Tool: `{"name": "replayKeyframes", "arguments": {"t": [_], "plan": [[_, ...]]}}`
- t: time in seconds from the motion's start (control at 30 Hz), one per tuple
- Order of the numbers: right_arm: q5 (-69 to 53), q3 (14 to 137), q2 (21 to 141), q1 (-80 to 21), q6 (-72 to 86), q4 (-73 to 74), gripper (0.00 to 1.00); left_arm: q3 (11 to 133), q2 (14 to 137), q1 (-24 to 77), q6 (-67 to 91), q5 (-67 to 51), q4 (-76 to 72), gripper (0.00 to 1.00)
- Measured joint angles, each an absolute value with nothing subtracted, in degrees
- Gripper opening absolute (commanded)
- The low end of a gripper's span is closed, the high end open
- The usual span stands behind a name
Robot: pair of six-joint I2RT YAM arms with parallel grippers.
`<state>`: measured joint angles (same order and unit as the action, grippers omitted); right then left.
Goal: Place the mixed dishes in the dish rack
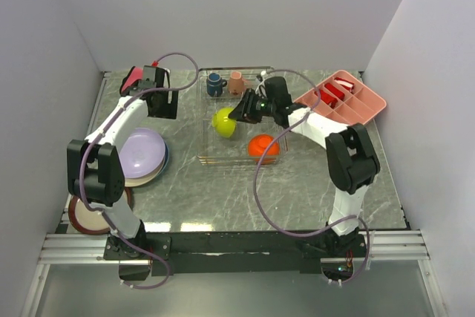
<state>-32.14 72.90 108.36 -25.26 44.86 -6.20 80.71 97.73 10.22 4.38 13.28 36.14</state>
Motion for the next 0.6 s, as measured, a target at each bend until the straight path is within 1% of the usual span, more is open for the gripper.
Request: {"name": "replayKeyframes", "arguments": {"t": [0.03, 0.07, 0.13, 0.27, 0.43, 0.5, 0.53, 0.57, 0.6], "plan": [[-30.68, 74.17, 107.42, -25.23, 42.30, -2.83, 0.44, 80.71, 97.45, 10.22, 4.40, 13.13, 35.99, 0.90], [-29.08, 75.46, 106.56, -25.23, 40.10, 0.12, 0.47, 80.71, 97.14, 10.22, 4.47, 13.08, 35.86, 0.90], [-26.68, 77.41, 104.64, -25.15, 35.73, 4.82, 0.48, 80.71, 96.18, 10.22, 4.97, 12.86, 35.38, 0.90], [-23.81, 77.45, 100.29, -25.15, 30.00, 10.52, 0.48, 80.71, 93.97, 10.22, 5.54, 12.49, 34.35, 0.91], [-22.15, 74.22, 97.21, -25.15, 25.47, 14.83, 0.46, 80.68, 91.55, 10.22, 5.72, 11.84, 33.65, 0.91], [-22.06, 72.82, 96.97, -25.15, 23.77, 15.25, 0.43, 80.58, 90.52, 10.22, 5.72, 11.81, 33.52, 0.91], [-22.11, 72.12, 96.86, -25.28, 22.83, 15.27, 0.39, 80.40, 90.11, 10.22, 5.72, 11.81, 33.39, 0.91], [-22.22, 71.64, 96.77, -25.50, 22.00, 15.16, 0.30, 79.94, 89.56, 10.22, 5.72, 11.79, 33.17, 0.91], [-22.44, 71.46, 96.75, -25.56, 21.21, 15.03, 0.26, 79.59, 89.19, 10.22, 5.72, 11.75, 33.17, 0.91]]}}
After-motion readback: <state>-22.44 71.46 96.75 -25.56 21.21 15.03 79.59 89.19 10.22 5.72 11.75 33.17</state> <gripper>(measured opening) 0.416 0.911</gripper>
